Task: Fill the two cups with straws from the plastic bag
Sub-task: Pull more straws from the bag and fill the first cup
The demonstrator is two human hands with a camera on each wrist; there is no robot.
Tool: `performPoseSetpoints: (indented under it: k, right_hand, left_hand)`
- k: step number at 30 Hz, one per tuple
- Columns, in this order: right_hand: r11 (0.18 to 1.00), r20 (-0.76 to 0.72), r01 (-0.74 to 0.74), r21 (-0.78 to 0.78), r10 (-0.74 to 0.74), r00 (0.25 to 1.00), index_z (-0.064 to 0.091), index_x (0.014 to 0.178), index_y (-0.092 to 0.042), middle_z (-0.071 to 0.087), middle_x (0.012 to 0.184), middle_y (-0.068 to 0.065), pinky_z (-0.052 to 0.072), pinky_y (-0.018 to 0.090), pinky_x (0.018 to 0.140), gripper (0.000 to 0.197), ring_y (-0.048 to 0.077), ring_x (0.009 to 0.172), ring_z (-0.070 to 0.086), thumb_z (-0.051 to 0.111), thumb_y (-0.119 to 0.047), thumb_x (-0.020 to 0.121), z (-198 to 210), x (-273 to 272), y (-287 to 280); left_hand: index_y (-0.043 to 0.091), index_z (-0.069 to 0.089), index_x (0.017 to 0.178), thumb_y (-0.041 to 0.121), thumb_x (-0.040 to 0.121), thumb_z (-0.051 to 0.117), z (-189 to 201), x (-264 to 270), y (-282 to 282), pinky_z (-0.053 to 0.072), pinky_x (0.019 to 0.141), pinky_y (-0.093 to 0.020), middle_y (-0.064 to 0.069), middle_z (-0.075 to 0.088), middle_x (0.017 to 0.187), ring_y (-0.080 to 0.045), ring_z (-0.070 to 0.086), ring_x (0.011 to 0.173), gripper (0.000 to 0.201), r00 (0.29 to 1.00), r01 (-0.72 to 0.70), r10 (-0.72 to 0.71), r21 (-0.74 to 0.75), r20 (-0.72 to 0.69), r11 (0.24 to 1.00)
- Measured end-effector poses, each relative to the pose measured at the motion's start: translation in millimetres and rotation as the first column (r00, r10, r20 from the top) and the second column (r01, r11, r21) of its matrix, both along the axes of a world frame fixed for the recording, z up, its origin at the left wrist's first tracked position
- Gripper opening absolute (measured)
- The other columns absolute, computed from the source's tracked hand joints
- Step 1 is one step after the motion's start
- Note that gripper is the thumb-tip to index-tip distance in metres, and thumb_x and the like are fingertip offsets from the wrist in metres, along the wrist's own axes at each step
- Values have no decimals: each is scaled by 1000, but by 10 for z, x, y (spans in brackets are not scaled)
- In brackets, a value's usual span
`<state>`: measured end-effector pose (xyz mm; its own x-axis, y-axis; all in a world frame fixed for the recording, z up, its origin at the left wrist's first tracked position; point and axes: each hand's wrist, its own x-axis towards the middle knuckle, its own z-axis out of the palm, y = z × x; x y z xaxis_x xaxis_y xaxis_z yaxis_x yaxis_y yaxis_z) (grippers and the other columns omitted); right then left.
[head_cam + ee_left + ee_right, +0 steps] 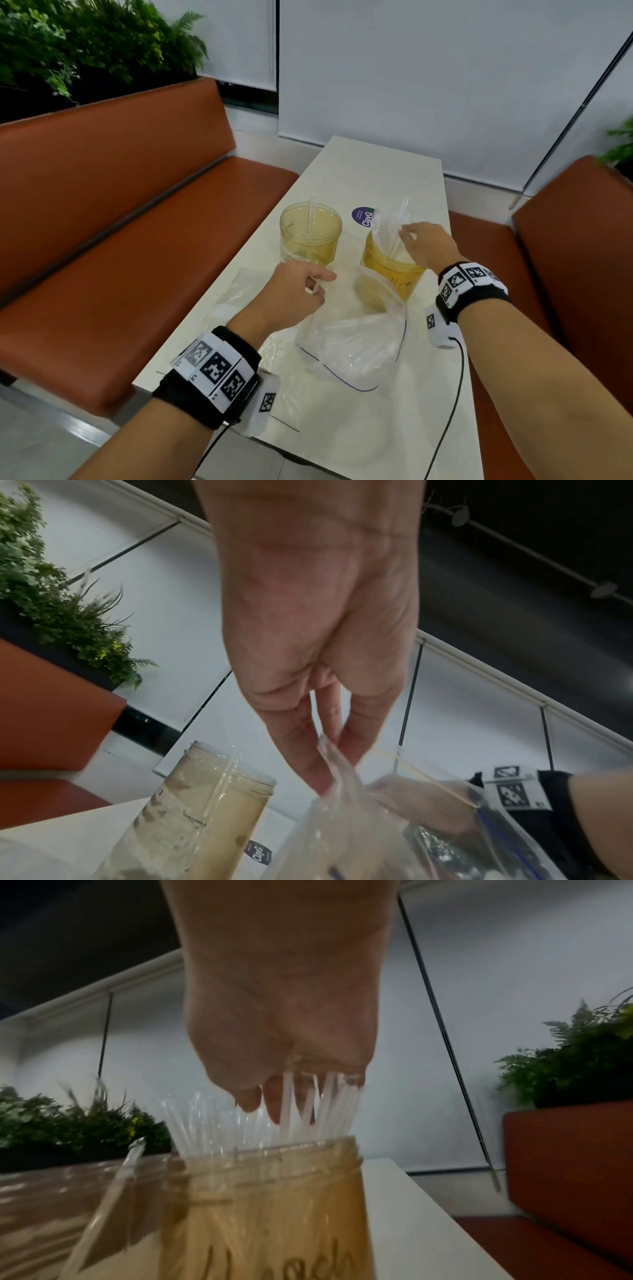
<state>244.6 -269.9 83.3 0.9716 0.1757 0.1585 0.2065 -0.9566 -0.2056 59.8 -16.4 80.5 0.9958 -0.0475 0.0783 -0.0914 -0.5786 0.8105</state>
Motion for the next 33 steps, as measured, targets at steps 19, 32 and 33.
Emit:
performPoseSetpoints:
  k: [19, 32, 33]
  right_hand:
    - [824, -612, -539, -175, 338, 715, 46, 144, -34, 53, 140, -3, 52, 43, 100, 78, 23, 124, 56, 83, -21, 76, -144, -1457, 945]
    - [807, -354, -389, 444, 557, 751, 62, 105, -36, 63, 117, -11, 42, 24, 87, 9, 13, 107, 62, 54, -36, 103, -67, -1438, 685]
    - [763, -295, -395, 512, 588, 753, 60, 101, -38, 65, 105, -13, 45, 23, 84, 10, 10, 97, 64, 55, -30, 103, -3, -1459, 701]
  left_hand:
    - [16, 61, 140, -12, 71, 67, 10, -86, -55, 37, 72, -6, 2, 67, 122, -9, 56, 91, 75, 998, 34, -39, 123, 44, 992]
    - [15, 76, 114, -4, 92, 47, -60, -114, 133, 59, 77, -33, -3, 73, 116, -22, 68, 96, 40, 993, -115, 108, -162, -51, 980]
    - [18, 76, 110, -3, 92, 45, -35, -125, 112, 59, 73, -36, -3, 72, 115, -23, 68, 93, 42, 991, -120, 106, -215, -77, 969]
